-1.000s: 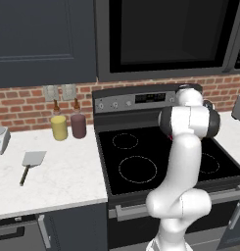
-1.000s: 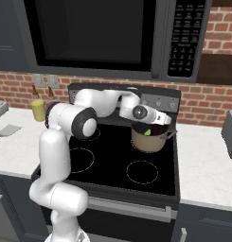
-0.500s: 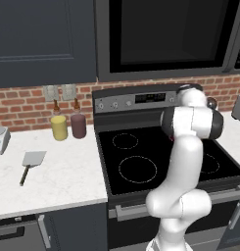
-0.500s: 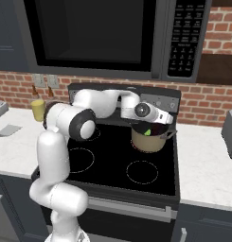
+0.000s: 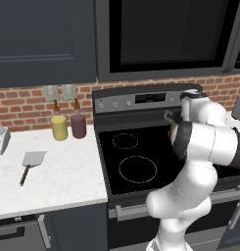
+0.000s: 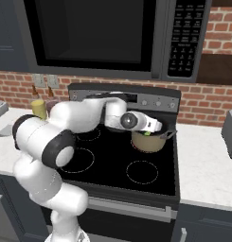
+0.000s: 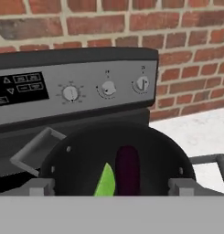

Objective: Put the lemon wedge and eggplant in the pot. Retrieve the spatula and lightly stir the vegetables in the pot.

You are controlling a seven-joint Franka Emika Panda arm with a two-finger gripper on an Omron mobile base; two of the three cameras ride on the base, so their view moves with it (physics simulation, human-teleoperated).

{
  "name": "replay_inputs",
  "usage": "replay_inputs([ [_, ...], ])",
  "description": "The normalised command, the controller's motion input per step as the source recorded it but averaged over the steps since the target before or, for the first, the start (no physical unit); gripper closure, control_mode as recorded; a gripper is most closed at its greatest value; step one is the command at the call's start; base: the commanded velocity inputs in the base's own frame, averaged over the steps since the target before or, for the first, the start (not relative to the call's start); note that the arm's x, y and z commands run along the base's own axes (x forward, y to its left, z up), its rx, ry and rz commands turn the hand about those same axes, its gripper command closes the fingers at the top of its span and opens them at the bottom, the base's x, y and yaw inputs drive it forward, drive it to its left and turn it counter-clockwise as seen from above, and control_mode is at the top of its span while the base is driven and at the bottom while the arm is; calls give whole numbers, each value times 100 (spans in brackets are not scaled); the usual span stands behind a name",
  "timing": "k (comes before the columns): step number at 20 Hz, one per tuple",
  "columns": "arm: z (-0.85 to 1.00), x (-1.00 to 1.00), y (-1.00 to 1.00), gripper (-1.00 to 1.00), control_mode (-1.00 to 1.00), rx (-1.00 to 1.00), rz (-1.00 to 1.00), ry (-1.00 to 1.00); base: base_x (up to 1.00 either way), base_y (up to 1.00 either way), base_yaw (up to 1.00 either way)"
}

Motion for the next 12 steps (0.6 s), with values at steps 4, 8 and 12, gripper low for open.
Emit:
replay_inputs([
  [4,91,-93,53,-100,-100,4,2,-15,0,0,0],
  [8,100,-82,58,-100,-100,2,0,-14,0,0,0],
  [12,100,-76,62,-100,-100,0,0,-11,0,0,0],
])
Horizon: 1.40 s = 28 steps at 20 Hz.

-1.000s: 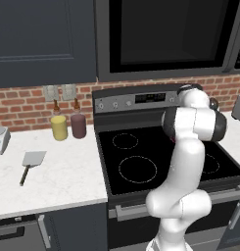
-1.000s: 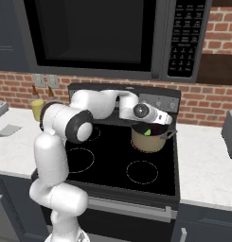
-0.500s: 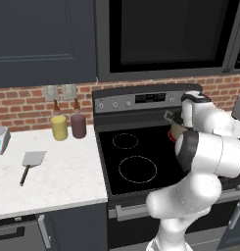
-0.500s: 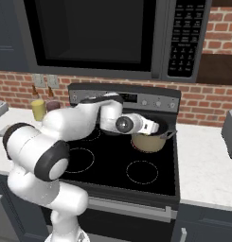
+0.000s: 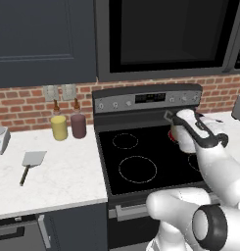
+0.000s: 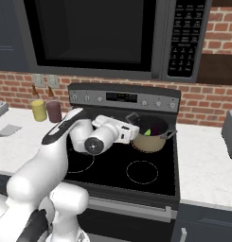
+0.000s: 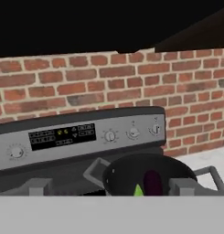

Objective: Put the lemon wedge and eggplant in the pot. Retrieve the spatula and lightly stir the vegetables in the pot.

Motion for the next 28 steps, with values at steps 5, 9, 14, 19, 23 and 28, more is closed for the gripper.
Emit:
replay_inputs([
  [5,100,-73,60,-100,-100,1,0,2,0,0,0],
  [9,100,-59,59,-100,-100,7,0,19,0,0,0],
  [14,100,-43,65,-100,-100,10,0,29,0,0,0],
  [19,92,-37,66,-100,-100,12,0,44,0,0,0],
  [23,59,-30,66,-100,-100,13,0,52,0,0,0],
  [28,8,-35,33,-100,-100,12,1,49,0,0,0],
])
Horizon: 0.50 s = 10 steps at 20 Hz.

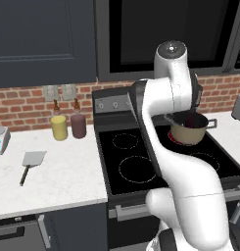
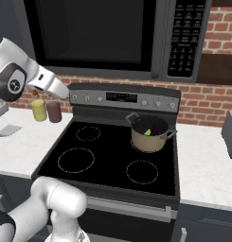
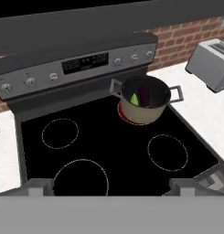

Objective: Put the lemon wedge and eggplant in the pot. Retrieve the spatula and lightly stir the vegetables in the pot.

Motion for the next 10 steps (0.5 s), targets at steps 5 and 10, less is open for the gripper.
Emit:
replay_inputs([
  [5,-18,-66,0,-100,-100,11,5,33,0,0,0],
  [10,-85,-84,0,-100,-100,8,7,13,0,0,0],
])
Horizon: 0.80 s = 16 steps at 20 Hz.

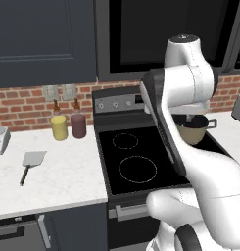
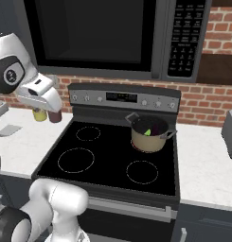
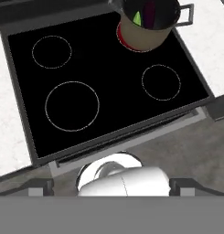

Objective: Put the lemon wedge and eggplant in the pot. Retrieve the spatula and lightly stir the vegetables in the pot.

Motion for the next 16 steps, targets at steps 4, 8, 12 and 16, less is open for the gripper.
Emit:
replay_inputs([
  [4,-100,-56,-1,-100,-100,7,9,5,0,0,0],
  [8,-98,-38,-15,-100,-100,7,12,0,0,0,0],
  [12,-54,0,-1,-100,-100,9,4,0,0,0,0],
  [16,-14,0,0,-100,100,4,0,0,-1,5,0],
])
